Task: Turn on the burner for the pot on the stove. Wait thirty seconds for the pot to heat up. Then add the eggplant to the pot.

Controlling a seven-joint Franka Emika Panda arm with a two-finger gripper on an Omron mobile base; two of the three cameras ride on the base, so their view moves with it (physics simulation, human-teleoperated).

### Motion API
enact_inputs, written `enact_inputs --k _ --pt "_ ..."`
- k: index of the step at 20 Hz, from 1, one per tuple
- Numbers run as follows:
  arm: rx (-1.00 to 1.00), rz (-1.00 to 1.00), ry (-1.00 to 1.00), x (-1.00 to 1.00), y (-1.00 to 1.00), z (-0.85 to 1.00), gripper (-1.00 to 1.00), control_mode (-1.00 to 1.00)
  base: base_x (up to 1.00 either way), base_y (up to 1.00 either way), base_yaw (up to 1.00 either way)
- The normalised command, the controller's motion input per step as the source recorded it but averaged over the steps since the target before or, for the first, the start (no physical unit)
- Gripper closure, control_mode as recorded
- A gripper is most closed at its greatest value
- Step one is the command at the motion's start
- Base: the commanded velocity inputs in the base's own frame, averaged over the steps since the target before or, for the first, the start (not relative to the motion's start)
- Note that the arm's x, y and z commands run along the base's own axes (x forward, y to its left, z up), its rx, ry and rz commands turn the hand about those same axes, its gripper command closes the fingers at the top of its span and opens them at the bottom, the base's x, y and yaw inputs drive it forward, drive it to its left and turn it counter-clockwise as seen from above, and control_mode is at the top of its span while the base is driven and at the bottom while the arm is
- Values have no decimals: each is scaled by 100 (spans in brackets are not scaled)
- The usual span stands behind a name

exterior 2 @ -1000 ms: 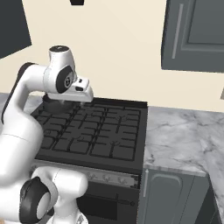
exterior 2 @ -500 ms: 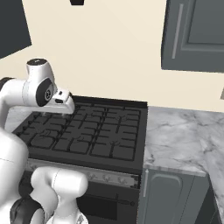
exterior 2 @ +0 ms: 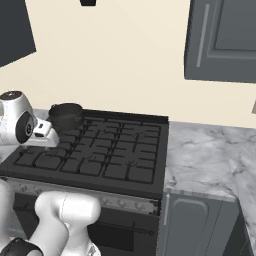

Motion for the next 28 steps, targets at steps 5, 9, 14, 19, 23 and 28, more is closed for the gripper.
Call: enact_inputs --k 5,9,14,19,23,28 --pt "-1 0 -9 -27 57 -42 -100 -100 0 0 0" --pt "0 0 -7 -24 19 -16 -100 -100 0 0 0" --pt "-1 0 0 -11 0 -19 -100 -100 0 0 0" --pt "-24 6 -1 -25 14 -79 -100 -100 0 0 0" --pt "-27 8 -10 -8 18 -73 -100 -100 0 0 0" --pt "-12 9 -22 -26 10 -98 -100 -100 0 0 0"
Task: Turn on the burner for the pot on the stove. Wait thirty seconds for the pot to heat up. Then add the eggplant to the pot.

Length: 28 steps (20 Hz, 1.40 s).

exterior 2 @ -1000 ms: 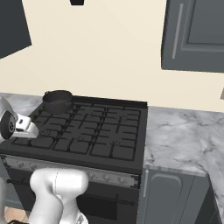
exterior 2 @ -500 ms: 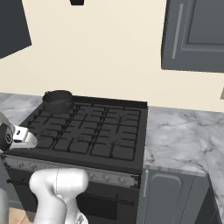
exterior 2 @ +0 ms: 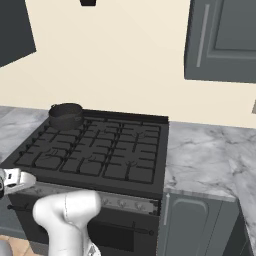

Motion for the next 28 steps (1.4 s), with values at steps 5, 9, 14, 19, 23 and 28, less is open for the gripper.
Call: enact_inputs --k 5,9,14,19,23,28 --pt "0 9 -35 -36 1 -85 -100 -100 0 0 0" --pt "3 7 -47 -23 12 -48 -100 -100 0 0 0" --pt "6 2 -46 -5 25 -29 -100 -100 0 0 0" --pt "17 0 -40 -6 6 -19 -100 -100 0 0 0" --pt "16 0 -39 -5 0 -6 -100 -100 0 0 0" --pt "2 0 -1 0 2 0 -100 -100 0 0 0"
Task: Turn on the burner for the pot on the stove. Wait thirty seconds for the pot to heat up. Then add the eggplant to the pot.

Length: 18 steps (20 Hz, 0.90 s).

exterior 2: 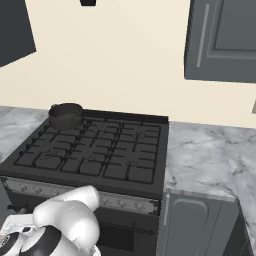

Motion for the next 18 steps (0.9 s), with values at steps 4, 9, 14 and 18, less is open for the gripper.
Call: enact_inputs --k 4,9,14,18 --pt "2 0 -11 1 53 0 -100 -100 0 0 0" --pt "11 0 -8 5 46 0 -100 -100 0 0 0" --pt "9 0 -5 29 13 0 -100 -100 0 0 0" --pt "0 -1 0 48 0 0 -100 -100 0 0 0"
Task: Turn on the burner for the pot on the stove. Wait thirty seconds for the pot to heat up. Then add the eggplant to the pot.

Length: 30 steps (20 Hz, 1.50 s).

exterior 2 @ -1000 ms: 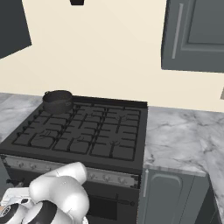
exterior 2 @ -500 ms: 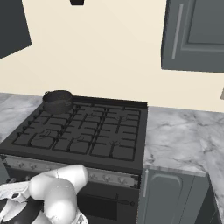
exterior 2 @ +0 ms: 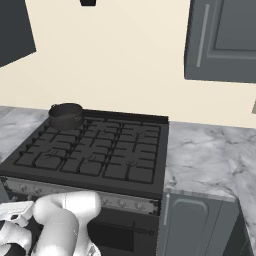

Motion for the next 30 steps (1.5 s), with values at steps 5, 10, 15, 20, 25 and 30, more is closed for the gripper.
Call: enact_inputs --k 5,10,15,20,25,30 --pt "0 0 0 52 0 0 -100 -100 0 0 0" --pt "0 1 0 40 -10 -1 -100 -100 0 0 0" --pt "9 0 -1 5 -25 -38 -100 -100 0 0 0" --pt "24 0 1 0 -7 -27 -100 -100 0 0 0" --pt "11 0 0 0 0 0 -100 -100 0 0 0" --pt "26 0 0 0 3 -5 -100 -100 0 0 0"
